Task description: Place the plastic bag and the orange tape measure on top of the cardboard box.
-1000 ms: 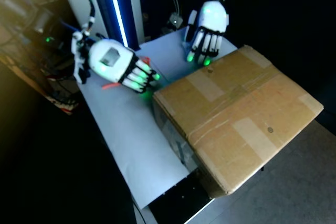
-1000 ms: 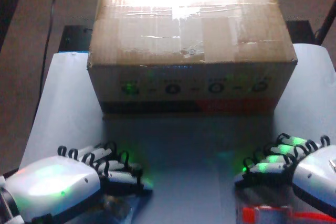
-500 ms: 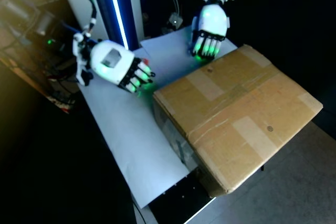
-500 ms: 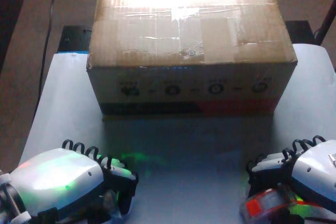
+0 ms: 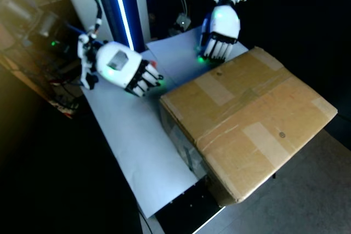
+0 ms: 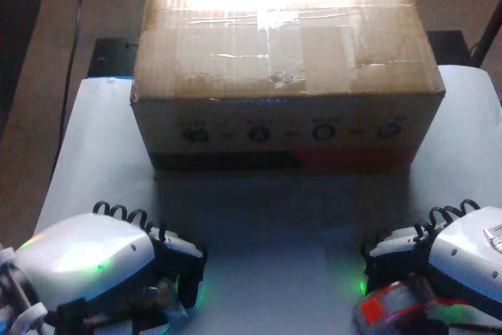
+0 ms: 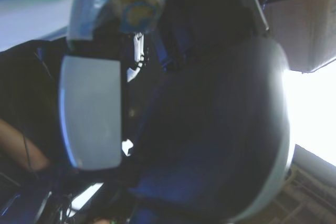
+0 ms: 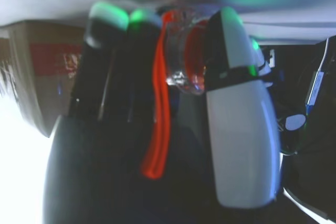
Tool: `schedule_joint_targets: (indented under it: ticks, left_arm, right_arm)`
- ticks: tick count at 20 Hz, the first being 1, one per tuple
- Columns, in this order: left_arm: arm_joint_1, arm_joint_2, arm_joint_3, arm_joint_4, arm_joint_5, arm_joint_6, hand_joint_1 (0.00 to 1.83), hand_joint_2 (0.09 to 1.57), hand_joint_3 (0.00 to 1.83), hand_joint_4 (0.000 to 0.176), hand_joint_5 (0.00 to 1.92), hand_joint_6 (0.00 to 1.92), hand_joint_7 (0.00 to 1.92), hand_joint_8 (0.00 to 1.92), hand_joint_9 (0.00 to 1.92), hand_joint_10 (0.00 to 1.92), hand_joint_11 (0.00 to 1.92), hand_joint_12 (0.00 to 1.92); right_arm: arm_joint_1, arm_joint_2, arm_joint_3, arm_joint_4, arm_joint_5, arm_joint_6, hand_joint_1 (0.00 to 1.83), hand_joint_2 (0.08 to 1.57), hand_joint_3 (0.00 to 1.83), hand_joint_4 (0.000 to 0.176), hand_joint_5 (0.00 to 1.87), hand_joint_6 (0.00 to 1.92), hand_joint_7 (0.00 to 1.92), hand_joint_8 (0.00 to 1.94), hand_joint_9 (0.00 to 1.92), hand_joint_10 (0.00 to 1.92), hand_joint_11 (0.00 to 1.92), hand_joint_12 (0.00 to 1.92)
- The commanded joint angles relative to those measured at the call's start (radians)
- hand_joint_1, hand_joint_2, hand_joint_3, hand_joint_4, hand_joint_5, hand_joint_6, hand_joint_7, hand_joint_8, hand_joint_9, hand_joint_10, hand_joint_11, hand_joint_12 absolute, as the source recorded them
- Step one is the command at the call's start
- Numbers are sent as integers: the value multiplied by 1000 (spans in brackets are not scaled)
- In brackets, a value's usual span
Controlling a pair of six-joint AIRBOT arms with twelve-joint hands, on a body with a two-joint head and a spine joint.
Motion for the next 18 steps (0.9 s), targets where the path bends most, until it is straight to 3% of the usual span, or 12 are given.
schedule_joint_targets:
  ticks: [1, 3, 5, 6, 7, 8, 11, 12, 13, 16, 17, 18]
  left_arm:
    - [-12, 0, 11, -2, -2, 23, 1464, 1249, 0, 0, 604, 1386, 572, 1330, 736, 1351, 590, 1837]
    - [-54, 9, 12, 20, 24, 22, 1475, 1181, 0, 0, 758, 1209, 690, 1217, 861, 1212, 761, 1721]
    - [-95, 21, 10, 58, 52, 6, 1473, 1195, 2, 0, 713, 1215, 643, 1297, 844, 1296, 761, 1735]
    - [-108, 29, 13, 98, 71, -45, 1373, 1211, 1, 0, 711, 1255, 654, 1329, 875, 1391, 796, 1561]
    - [-110, 36, 14, 112, 86, -71, 1349, 1218, 0, 0, 706, 1257, 657, 1325, 879, 1436, 850, 1486]
    - [-112, 45, 14, 128, 111, -106, 1465, 1192, 0, 0, 710, 1179, 671, 1214, 855, 1309, 828, 1733]
    - [-112, 79, 1, 138, 176, -157, 1476, 1187, 1, 0, 704, 1214, 691, 1242, 840, 1290, 789, 1694]
    - [-112, 90, -7, 138, 196, -157, 1470, 1190, 1, 0, 716, 1219, 685, 1199, 829, 1301, 810, 1730]
    - [-112, 109, -19, 138, 225, -160, 1371, 1207, 3, 0, 729, 1275, 696, 1280, 832, 1399, 753, 1541]
    - [-112, 162, -50, 138, 312, -165, 1354, 1187, 0, 0, 799, 1211, 774, 1230, 825, 1382, 672, 1448]
    - [-112, 178, -58, 138, 339, -165, 1349, 1193, 0, 0, 799, 1247, 751, 1235, 812, 1380, 656, 1433]
    - [-112, 193, -63, 138, 370, -165, 1357, 1177, 0, 0, 801, 1209, 789, 1169, 872, 1340, 730, 1417]
  right_arm:
    - [17, 5, -3, -37, -116, 3, 1226, 1226, 0, 0, 841, 918, 747, 1655, 992, 1747, 1026, 1878]
    - [29, 12, -6, -48, -133, 3, 1222, 1231, 2, 0, 815, 952, 750, 1655, 967, 1696, 971, 1836]
    - [39, 29, -18, -62, -160, 4, 1202, 1264, 2, 0, 780, 1021, 665, 1765, 996, 1910, 1065, 1921]
    - [44, 44, -28, -71, -178, 4, 1172, 1134, 0, 0, 957, 1026, 862, 1931, 1057, 1921, 1140, 1921]
    - [46, 51, -31, -75, -186, 4, 1212, 1237, 4, 0, 836, 955, 697, 1731, 979, 1916, 1060, 1921]
    - [53, 61, -36, -82, -195, 5, 1223, 1228, 0, 0, 854, 911, 727, 1675, 958, 1773, 996, 1850]
    - [74, 84, -45, -105, -216, 12, 1223, 1224, 1, 0, 883, 880, 703, 1692, 942, 1902, 1045, 1918]
    - [79, 89, -47, -111, -228, 15, 1230, 1210, 0, 0, 915, 827, 729, 1651, 921, 1764, 952, 1859]
    - [88, 96, -49, -116, -244, 15, 1232, 1201, 0, 0, 933, 810, 750, 1629, 941, 1763, 982, 1864]
    - [130, 114, -49, -141, -265, 16, 1245, 1174, 1, 0, 961, 761, 824, 1540, 1008, 1734, 1027, 1887]
    - [148, 119, -49, -155, -265, 16, 1233, 1164, 0, 0, 991, 776, 806, 1638, 1183, 1914, 1311, 1920]
    - [168, 124, -48, -168, -266, 16, 1213, 1084, 0, 0, 1104, 768, 973, 1862, 1232, 1921, 1341, 1921]
